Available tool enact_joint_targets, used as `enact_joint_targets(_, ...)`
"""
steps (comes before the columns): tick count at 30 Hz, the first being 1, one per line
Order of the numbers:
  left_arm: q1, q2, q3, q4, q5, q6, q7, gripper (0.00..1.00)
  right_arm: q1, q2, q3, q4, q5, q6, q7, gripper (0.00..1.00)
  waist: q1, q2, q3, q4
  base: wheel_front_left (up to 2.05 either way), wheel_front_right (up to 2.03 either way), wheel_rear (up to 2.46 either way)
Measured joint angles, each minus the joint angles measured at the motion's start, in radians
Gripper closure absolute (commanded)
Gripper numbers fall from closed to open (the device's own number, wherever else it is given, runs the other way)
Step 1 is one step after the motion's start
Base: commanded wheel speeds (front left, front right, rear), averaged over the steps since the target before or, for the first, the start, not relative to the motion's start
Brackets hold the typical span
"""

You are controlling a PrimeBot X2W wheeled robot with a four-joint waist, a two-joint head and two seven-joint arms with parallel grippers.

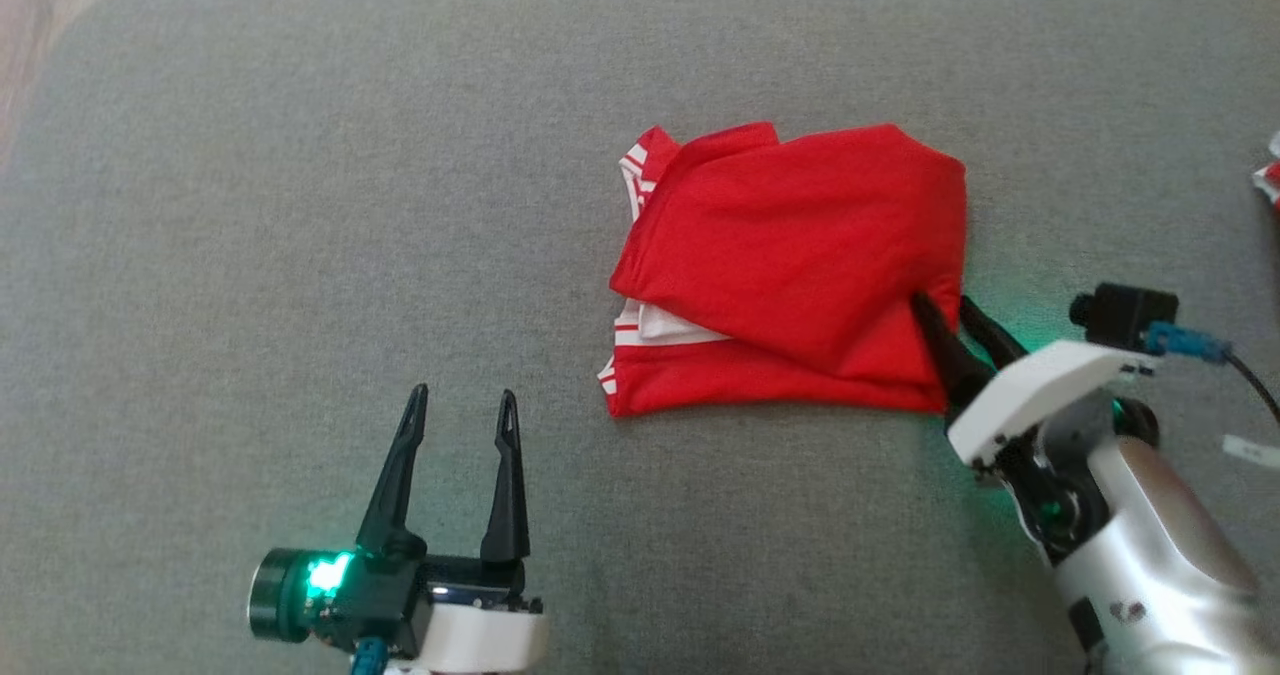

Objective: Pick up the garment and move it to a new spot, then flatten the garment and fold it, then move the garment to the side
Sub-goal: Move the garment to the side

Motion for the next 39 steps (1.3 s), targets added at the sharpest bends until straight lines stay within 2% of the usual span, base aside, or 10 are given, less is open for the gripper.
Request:
enact_joint_targets(6,-0.007,0.000,-0.001,-0.001,-0.004,0.012,0.000,0.00,-0.039,-0.037,0.088,-0.017,0.056,0.000,-0.051,1.00,-0.0001,0.0000,0.015,-0.020,0.00,0.00,0.00)
enact_joint_targets(15,-0.054,0.000,0.002,-0.062,-0.042,-0.014,0.000,0.00,-0.158,-0.271,0.123,-0.081,-0.019,0.000,-0.062,1.00,-0.0001,0.0000,0.057,-0.126,0.00,0.00,0.00)
enact_joint_targets(16,-0.077,0.000,0.000,-0.086,-0.041,-0.035,0.000,0.00,-0.199,-0.346,0.116,-0.120,-0.033,0.000,-0.042,1.00,-0.0001,0.0000,0.082,-0.154,0.00,0.00,0.00)
enact_joint_targets(22,-0.143,0.000,0.008,-0.113,-0.032,-0.069,0.000,0.00,-0.239,-0.525,0.031,-0.203,-0.069,0.000,0.022,1.00,0.0001,0.0000,0.167,-0.231,0.00,0.00,0.00)
enact_joint_targets(28,-0.179,0.000,0.016,-0.106,-0.029,-0.092,0.000,0.00,-0.239,-0.616,-0.081,-0.208,-0.069,0.000,0.044,1.00,0.0001,0.0000,0.233,-0.277,0.00,0.00,0.00)
enact_joint_targets(29,-0.187,0.000,0.016,-0.104,-0.033,-0.094,0.000,0.00,-0.239,-0.624,-0.094,-0.205,-0.081,0.000,0.047,0.96,0.0001,0.0000,0.243,-0.283,0.00,0.00,0.00)
enact_joint_targets(30,-0.193,0.000,0.016,-0.105,-0.049,-0.095,0.000,0.00,-0.238,-0.628,-0.104,-0.200,-0.102,0.000,0.046,0.18,0.0001,0.0000,0.252,-0.287,0.00,0.00,0.00)
enact_joint_targets(31,-0.199,0.000,0.016,-0.102,-0.056,-0.098,0.000,0.00,-0.235,-0.627,-0.118,-0.192,-0.131,0.000,0.040,0.00,0.0001,0.0000,0.258,-0.289,0.00,0.00,0.00)
enact_joint_targets(34,-0.209,-0.001,0.020,-0.101,-0.082,-0.088,0.000,0.00,-0.225,-0.574,-0.169,-0.185,-0.198,0.000,-0.021,0.00,0.0000,0.0000,0.254,-0.281,0.00,0.00,0.00)
enact_joint_targets(39,-0.203,-0.001,0.006,-0.049,-0.110,-0.080,0.000,0.00,-0.131,-0.379,-0.194,-0.218,-0.288,0.000,-0.105,0.00,-0.0002,0.0000,0.196,-0.252,0.00,0.00,0.00)
